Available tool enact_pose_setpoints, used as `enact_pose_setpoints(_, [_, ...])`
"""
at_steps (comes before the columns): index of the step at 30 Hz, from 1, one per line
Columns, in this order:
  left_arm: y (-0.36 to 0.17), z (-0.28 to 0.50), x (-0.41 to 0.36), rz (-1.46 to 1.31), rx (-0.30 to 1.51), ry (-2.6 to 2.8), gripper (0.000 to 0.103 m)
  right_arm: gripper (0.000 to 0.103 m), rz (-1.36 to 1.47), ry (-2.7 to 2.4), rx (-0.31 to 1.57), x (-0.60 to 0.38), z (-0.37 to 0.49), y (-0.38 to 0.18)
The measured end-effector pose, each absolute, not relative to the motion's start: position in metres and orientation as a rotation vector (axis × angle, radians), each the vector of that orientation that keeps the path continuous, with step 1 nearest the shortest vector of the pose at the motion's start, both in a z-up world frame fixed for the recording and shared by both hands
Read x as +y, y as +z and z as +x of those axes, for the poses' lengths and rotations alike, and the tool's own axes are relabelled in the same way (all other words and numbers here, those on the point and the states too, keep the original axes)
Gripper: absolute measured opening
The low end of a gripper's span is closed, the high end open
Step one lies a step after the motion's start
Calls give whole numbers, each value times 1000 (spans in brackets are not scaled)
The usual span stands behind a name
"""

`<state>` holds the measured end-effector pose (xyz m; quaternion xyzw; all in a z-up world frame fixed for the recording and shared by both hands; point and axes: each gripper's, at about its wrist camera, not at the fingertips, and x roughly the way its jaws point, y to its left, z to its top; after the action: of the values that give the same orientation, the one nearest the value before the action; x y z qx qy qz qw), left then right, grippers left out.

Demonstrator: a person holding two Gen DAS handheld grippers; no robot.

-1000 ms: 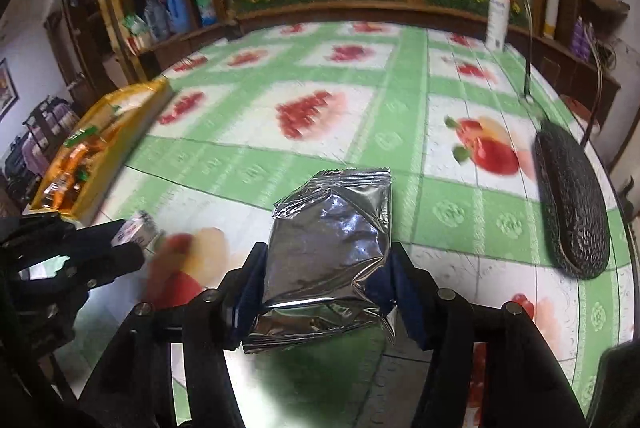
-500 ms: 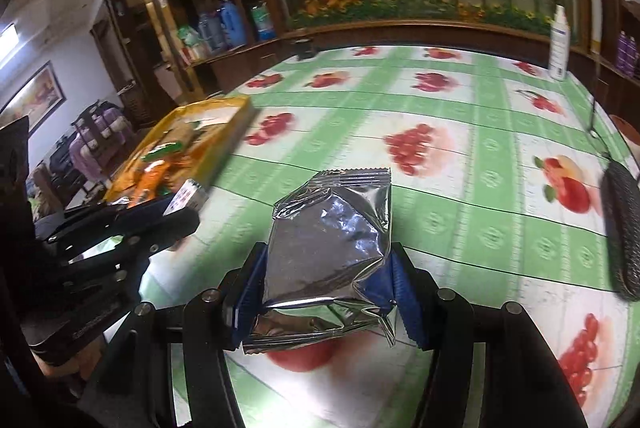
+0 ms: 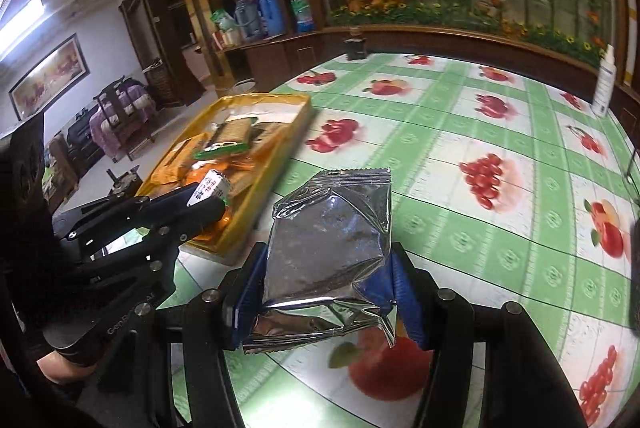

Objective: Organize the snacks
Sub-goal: 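Carry the milk packet over the tray with left gripper while right gripper carries the foil bag there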

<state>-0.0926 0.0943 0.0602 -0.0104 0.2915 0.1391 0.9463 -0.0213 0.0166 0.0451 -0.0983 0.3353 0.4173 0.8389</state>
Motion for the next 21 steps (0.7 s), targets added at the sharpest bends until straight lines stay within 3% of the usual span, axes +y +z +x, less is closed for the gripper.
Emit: enact_pose_setpoints(21, [51, -119, 171, -146, 570, 434, 17, 60, -294, 1006, 698, 105, -45, 57])
